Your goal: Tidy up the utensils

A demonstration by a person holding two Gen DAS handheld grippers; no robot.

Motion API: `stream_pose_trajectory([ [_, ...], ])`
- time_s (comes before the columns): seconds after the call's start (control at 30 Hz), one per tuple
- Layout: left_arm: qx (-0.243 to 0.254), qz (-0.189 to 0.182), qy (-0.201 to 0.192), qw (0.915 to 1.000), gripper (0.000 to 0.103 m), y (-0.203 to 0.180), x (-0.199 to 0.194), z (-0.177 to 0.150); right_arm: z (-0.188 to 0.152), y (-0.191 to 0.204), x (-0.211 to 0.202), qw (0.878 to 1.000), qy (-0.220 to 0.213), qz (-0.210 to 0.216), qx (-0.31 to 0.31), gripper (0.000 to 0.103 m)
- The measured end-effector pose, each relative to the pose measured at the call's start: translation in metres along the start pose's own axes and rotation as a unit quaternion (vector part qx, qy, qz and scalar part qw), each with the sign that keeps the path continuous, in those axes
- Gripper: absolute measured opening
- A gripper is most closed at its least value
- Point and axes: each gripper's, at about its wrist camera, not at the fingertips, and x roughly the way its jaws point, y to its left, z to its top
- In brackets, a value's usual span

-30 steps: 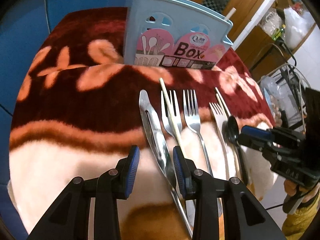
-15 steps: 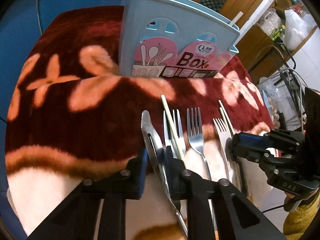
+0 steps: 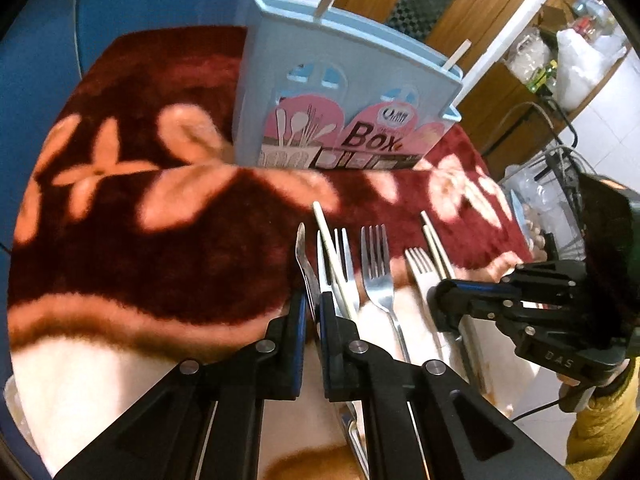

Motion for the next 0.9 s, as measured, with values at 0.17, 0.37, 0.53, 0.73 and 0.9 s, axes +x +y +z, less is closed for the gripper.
stream_pose_trajectory([
  [0.17,0.007,-0.006,-0.046,0.9989,0.003,-0.004,-0.024,-0.002,-0.007,-0.005,-0.013,0.999,-0.039,0.014,0.014,0.003],
  [0.37,0.017,-0.009,-0.107,0.9941,0.003,-0.009,-0.056,-0.002,-0.014,-0.009,-0.041,0.994,-0.097,0.026,0.031,0.003],
  [0.53,0.022,-0.009,-0.145,0.9891,0.003,-0.012,-0.078,0.004,-0.018,-0.011,-0.064,0.988,-0.150,0.012,0.036,0.003],
  [0.73,0.029,-0.007,-0.193,0.9806,0.003,-0.019,-0.103,0.015,-0.017,-0.014,-0.087,0.977,-0.211,-0.003,0.039,0.003],
  [0.9,0.030,0.004,-0.232,0.9721,0.003,-0.023,-0.119,0.026,-0.011,-0.017,-0.101,0.967,-0.248,-0.010,0.047,0.003],
])
